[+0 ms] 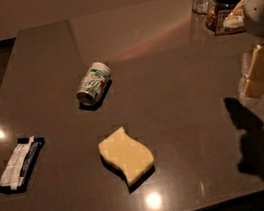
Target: Pick 7up can
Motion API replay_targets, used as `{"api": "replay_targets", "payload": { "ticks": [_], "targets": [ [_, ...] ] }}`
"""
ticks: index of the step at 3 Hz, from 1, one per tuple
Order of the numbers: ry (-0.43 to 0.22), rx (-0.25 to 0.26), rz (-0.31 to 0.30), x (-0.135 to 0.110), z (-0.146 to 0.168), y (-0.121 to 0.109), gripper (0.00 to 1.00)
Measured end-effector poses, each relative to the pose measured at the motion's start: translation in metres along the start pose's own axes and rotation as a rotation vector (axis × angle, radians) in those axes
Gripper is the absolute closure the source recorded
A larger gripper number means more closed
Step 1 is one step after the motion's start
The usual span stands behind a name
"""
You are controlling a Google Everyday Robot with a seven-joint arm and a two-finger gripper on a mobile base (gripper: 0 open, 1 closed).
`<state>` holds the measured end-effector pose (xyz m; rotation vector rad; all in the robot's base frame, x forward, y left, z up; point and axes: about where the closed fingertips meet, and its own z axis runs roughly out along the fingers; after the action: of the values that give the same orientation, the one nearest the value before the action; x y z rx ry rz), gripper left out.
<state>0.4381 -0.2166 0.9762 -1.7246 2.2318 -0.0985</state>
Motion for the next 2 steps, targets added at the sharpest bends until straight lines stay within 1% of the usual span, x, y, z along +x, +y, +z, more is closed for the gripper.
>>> {"api": "replay_targets", "payload": {
  "ticks": [1,2],
  "targets": [
    [0.000,0.000,0.000,0.000,0.000,0.000,0.00],
    [-0.044,-0.032,-0.071,-0.022,0.012,-0.011,0.00]
  ]
}}
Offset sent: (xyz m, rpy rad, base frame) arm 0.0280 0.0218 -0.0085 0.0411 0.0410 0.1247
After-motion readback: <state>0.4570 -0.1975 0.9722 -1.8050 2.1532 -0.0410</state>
